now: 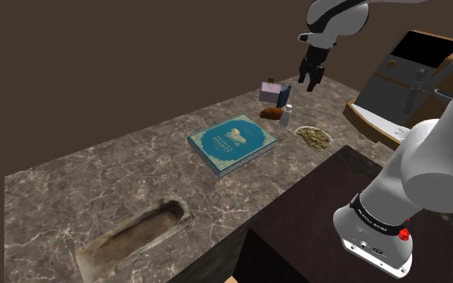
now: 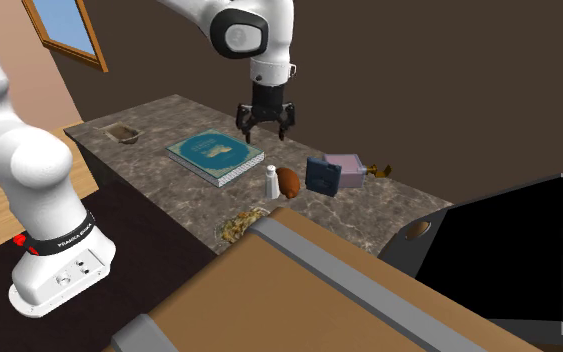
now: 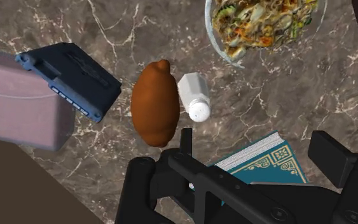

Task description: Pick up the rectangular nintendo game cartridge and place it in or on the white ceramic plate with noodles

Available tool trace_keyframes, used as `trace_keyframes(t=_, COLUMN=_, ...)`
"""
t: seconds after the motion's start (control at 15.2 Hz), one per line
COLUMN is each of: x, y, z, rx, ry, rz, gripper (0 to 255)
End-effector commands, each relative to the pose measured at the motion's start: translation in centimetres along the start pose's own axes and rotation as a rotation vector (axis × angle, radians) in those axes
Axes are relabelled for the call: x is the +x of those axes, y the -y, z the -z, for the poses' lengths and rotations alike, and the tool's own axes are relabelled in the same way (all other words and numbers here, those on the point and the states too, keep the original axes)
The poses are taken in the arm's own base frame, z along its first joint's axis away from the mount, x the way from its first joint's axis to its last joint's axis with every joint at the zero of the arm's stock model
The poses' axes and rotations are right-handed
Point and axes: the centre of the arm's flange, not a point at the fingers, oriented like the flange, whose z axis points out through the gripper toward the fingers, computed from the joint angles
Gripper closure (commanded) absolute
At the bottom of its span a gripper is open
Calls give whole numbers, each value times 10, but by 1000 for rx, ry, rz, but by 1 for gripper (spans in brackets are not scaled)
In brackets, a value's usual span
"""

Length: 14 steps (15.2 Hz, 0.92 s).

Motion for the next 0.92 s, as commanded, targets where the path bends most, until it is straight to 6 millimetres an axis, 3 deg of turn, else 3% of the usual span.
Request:
trace_keyframes(t=0.0, x=-1, y=-27, z=-12, rx=0, ry=-8, rz=58, gripper=0)
trace_keyframes(t=0.73, x=14, y=-163, z=-67, rx=12, ry=-52, rz=339, gripper=0)
trace_keyframes(t=0.86, x=15, y=-165, z=-73, rx=12, ry=-53, rz=346, gripper=0)
